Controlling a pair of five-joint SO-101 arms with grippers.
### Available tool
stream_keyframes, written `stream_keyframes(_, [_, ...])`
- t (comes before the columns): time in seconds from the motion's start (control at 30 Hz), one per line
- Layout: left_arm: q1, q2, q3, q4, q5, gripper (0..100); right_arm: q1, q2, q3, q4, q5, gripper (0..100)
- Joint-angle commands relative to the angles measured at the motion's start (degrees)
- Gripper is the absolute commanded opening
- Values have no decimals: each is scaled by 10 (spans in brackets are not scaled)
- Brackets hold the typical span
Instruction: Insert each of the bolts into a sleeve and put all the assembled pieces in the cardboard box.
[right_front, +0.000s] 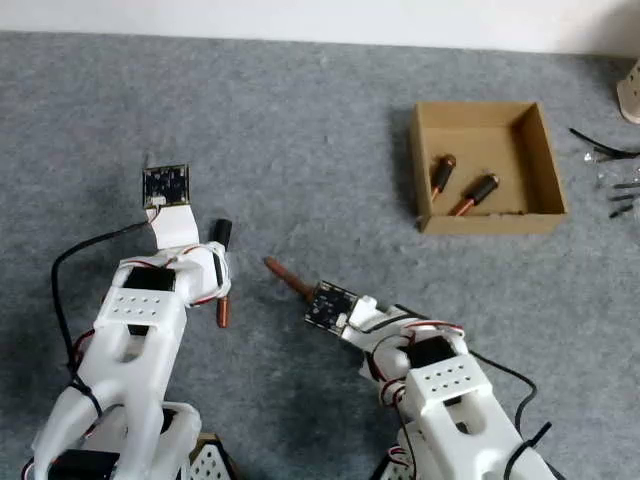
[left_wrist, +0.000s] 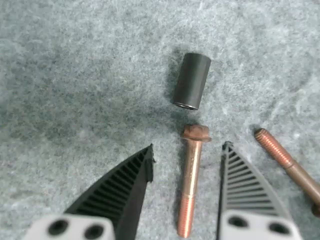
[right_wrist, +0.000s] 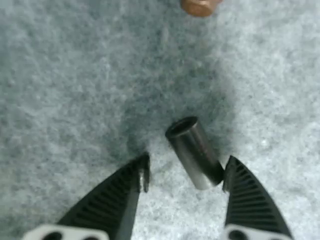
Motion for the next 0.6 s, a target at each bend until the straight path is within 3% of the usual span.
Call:
stream_keyframes(0.0, [-6, -19, -3, -11, -18, 207, 7, -2, -44, -8, 5, 221])
stream_keyframes(0.27, [-6, -19, -3, -11, -18, 207, 6, 145, -213, 93, 7, 221])
stream_keyframes(0.57, [-6, -19, -3, -11, -46, 207, 3, 326, -260, 56, 12, 221])
